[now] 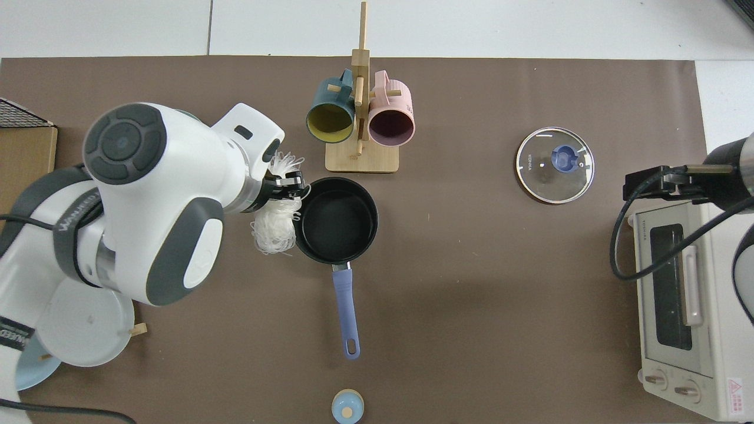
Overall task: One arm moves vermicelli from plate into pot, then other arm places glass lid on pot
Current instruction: 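Carry the vermicelli with the left gripper over the black saucepan, then release the vermicelli into the saucepan while the right gripper reaches the lid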
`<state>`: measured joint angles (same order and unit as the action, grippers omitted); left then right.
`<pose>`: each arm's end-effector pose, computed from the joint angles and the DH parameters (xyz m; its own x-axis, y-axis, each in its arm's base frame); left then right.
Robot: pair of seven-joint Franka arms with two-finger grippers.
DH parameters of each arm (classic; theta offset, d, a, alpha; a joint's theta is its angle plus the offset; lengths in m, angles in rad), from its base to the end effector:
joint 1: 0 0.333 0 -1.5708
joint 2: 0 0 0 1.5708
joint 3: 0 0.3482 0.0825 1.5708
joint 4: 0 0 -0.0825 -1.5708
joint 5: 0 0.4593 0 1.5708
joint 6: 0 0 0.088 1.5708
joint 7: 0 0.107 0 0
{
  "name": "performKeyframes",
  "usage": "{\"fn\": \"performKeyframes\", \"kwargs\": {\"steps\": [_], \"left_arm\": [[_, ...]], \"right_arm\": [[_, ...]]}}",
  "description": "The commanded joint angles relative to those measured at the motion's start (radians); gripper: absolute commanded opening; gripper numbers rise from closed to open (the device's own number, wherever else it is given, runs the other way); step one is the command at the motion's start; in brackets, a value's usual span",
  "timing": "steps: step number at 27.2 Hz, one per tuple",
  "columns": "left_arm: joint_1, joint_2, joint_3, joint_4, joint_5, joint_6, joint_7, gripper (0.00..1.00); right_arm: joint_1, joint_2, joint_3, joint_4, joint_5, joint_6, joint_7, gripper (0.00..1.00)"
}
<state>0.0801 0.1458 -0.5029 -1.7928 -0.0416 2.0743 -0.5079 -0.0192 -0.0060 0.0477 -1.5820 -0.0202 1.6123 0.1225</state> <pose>0.6337 -0.2716 0.4954 0.9898 0.1183 0.0788 0.1038 -0.9802 0.1685 0.6318 0.0160 0.6581 0.9949 -0.0930 0.0385 -0.0937 -0.9955 0.0159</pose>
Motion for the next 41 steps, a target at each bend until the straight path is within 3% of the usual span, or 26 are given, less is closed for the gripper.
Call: {"fn": "performKeyframes", "kwargs": {"steps": [1,6,11,17,23,24,25,26,27,30,34,41], "left_arm": [[-0.003,0.001,-0.026,-0.079,-0.032,0.110,-0.034,0.00],[-0.026,0.027,-0.038,-0.126,-0.032,0.199,-0.076,0.00],[-0.056,0.073,-0.045,-0.135,-0.032,0.260,-0.113,0.00],[-0.082,0.152,-0.045,-0.137,0.002,0.317,-0.135,0.00],[-0.080,0.196,-0.045,-0.160,0.032,0.371,-0.124,0.00],[-0.079,0.196,-0.045,-0.161,0.032,0.369,-0.124,0.07],[-0.079,0.196,-0.045,-0.158,0.032,0.368,-0.126,0.33],[-0.080,0.196,-0.045,-0.155,0.034,0.363,-0.124,0.72],[-0.079,0.196,-0.045,-0.154,0.035,0.357,-0.123,1.00],[-0.072,0.193,-0.042,-0.140,0.035,0.325,-0.120,1.00],[-0.063,0.181,-0.031,-0.102,0.035,0.264,-0.113,1.00],[-0.030,0.112,-0.020,0.078,0.035,-0.024,-0.103,1.00]], "right_arm": [[-0.004,0.131,0.015,0.167,-0.021,-0.057,-0.043,1.00],[0.010,0.312,0.020,0.354,-0.040,-0.077,-0.043,0.99],[0.019,0.466,0.011,0.476,-0.041,-0.054,-0.041,0.99],[0.022,0.567,0.012,0.490,-0.070,0.044,-0.056,0.99],[0.005,0.626,0.017,0.467,-0.052,0.127,-0.069,0.99],[0.004,0.630,0.017,0.453,-0.043,0.139,-0.072,0.99],[0.002,0.630,0.017,0.429,-0.035,0.168,-0.073,0.99],[-0.001,0.624,0.017,0.387,-0.027,0.213,-0.083,0.99],[-0.007,0.615,0.017,0.340,-0.024,0.254,-0.096,0.99],[-0.019,0.597,0.017,0.240,-0.024,0.354,-0.133,0.99],[-0.025,0.597,0.015,0.183,-0.037,0.412,-0.147,0.99],[-0.042,0.577,0.014,0.076,-0.047,0.498,-0.164,0.98]]}}
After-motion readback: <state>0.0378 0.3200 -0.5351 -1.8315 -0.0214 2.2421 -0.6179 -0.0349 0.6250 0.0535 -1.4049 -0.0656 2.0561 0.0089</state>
